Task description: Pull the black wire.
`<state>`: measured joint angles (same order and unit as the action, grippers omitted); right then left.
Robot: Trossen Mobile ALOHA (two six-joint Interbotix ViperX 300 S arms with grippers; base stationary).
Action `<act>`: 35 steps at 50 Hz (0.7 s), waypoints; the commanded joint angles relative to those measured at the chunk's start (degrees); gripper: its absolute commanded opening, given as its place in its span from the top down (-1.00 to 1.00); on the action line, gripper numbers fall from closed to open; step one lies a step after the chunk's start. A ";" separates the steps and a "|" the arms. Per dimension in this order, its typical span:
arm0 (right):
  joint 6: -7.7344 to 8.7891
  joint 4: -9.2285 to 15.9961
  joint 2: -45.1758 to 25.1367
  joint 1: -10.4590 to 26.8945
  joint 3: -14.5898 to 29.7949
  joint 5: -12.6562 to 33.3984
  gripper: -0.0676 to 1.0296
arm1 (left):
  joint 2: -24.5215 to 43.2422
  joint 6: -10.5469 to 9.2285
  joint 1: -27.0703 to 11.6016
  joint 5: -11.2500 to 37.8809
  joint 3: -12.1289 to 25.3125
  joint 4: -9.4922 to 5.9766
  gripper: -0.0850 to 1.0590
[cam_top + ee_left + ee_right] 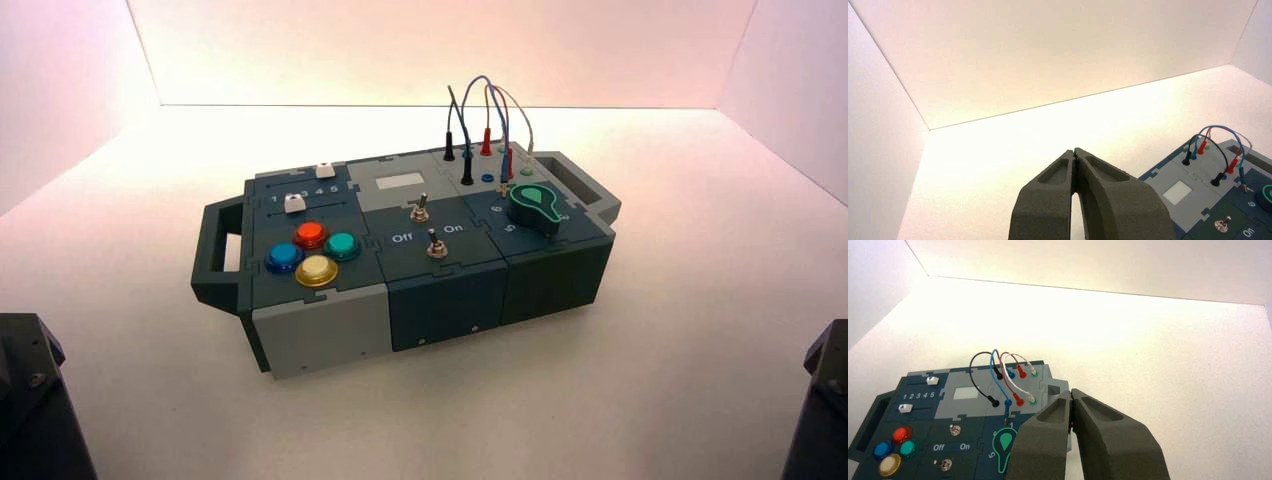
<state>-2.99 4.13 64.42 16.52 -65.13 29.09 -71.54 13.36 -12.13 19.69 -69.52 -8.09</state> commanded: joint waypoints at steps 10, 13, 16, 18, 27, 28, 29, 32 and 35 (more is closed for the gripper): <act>0.00 0.18 -0.62 0.09 1.14 -0.35 0.92 | 0.53 0.44 -0.18 -0.53 0.79 0.18 0.91; 0.00 0.26 -0.62 0.09 1.14 -0.35 0.92 | 0.53 0.35 -0.18 -0.53 0.79 0.18 0.91; 0.00 0.44 -0.62 0.09 1.14 -0.35 0.92 | 0.70 0.44 -0.18 -0.53 0.79 0.09 0.91; 0.00 0.53 -0.62 0.09 1.14 -0.35 0.92 | 1.05 0.44 -0.26 -0.53 0.97 0.18 0.91; 0.00 0.53 -0.70 0.26 1.14 -0.35 0.92 | 6.59 0.35 -5.19 1.76 2.29 -0.53 0.91; 0.00 0.53 -0.70 0.26 1.14 -0.35 0.92 | 7.65 0.44 -6.33 1.93 2.55 -0.53 0.91; 0.00 0.53 -0.70 0.26 1.14 -0.35 0.92 | 8.26 0.35 -6.94 2.02 2.72 -0.53 0.91; 0.00 0.53 -0.70 0.26 1.23 -0.26 0.92 | 12.22 0.26 -10.81 2.11 3.96 -0.62 0.91; 0.00 0.53 -0.70 0.18 1.14 -0.26 0.92 | 15.91 0.09 -13.89 2.20 5.62 -0.62 0.91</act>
<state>-2.99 4.39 64.42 16.61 -65.13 29.18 -60.56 13.45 -22.24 22.06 -67.50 -8.53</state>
